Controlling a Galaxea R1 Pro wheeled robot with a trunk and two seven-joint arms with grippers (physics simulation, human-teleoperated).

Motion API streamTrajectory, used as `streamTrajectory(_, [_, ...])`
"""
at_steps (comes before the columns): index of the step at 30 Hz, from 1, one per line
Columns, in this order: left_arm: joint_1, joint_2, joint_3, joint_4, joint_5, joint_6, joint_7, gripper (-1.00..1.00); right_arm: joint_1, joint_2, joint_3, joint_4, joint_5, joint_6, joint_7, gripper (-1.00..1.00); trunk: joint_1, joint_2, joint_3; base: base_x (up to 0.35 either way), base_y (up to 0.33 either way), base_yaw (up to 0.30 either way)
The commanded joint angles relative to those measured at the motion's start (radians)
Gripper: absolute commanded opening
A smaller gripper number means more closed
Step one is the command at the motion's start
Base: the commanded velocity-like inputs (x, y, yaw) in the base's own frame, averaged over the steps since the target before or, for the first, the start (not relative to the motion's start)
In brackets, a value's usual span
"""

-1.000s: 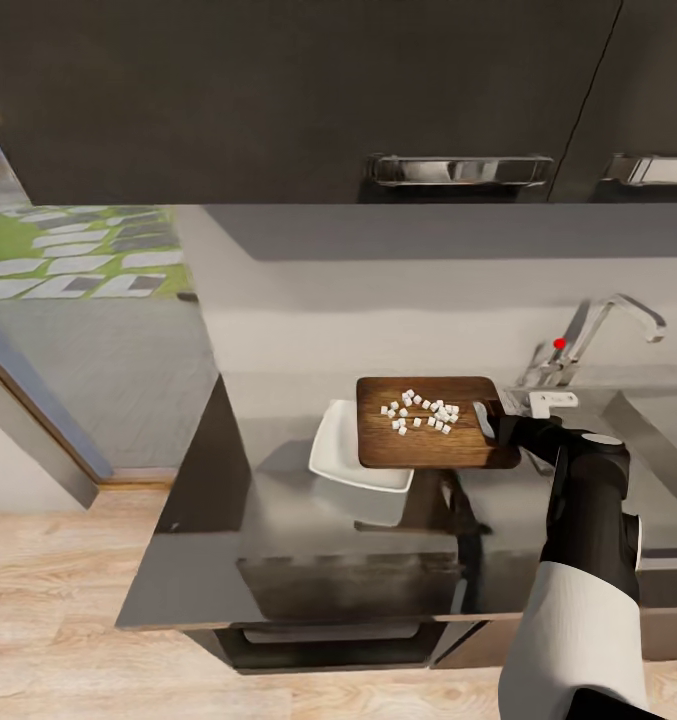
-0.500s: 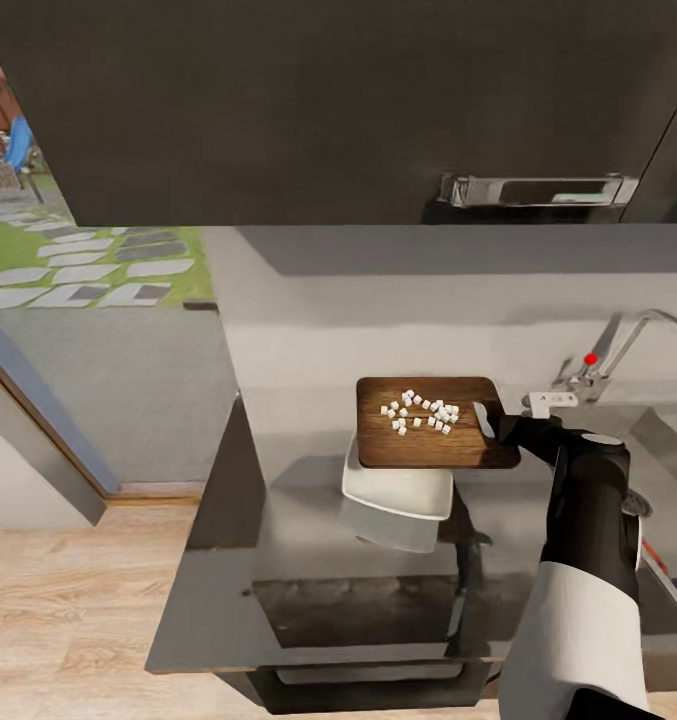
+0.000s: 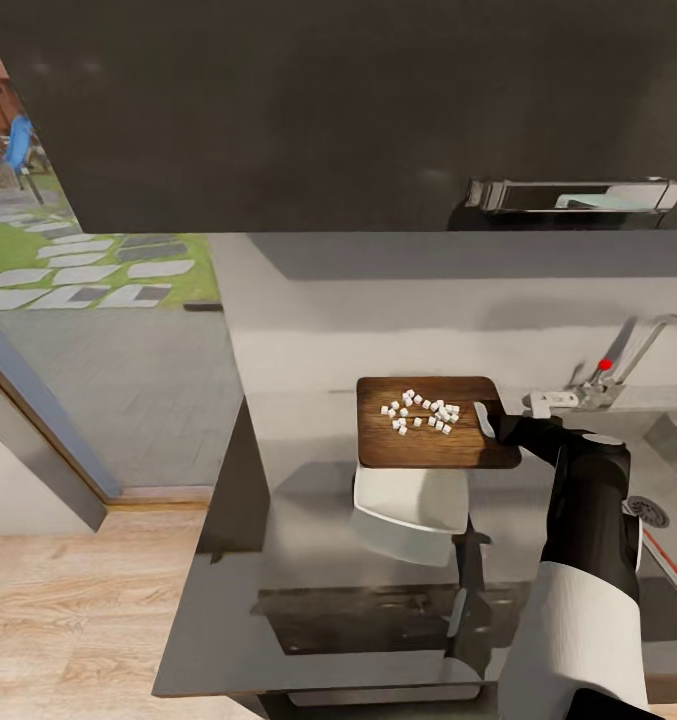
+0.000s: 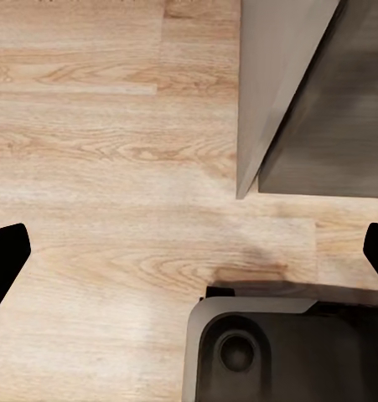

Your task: In the kitchen, take the Vidalia onion out of the sink, dice it on the chopping board with the paring knife, put the diced onion into the bowl on the countertop, then place both the paring knife and the chopping board into the sink.

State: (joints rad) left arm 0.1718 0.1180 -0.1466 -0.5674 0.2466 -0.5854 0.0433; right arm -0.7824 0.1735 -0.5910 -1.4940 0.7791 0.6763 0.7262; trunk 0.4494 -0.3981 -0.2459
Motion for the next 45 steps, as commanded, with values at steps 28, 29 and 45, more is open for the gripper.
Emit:
streamTrajectory(28, [0.0, 0.002, -0.008, 0.003, 0.01, -0.001, 0.004, 1.0, -0.002, 0.001, -0.001, -0.002, 0.117, -0.001, 0.012, -1.0, 0.001, -0.002, -0.002, -0.031, -0.003, 0.0])
streamTrajectory(29, [0.0, 0.002, -0.008, 0.003, 0.01, -0.001, 0.004, 1.0, -0.002, 0.001, -0.001, -0.003, 0.117, -0.001, 0.012, -1.0, 0.001, -0.002, -0.002, -0.005, -0.001, 0.0])
streamTrajectory(45, [0.0, 0.001, -0.008, 0.003, 0.01, -0.001, 0.004, 1.0, -0.002, 0.001, 0.001, -0.002, 0.115, -0.003, 0.012, -1.0, 0.001, -0.002, -0.002, 0.02, -0.108, 0.0])
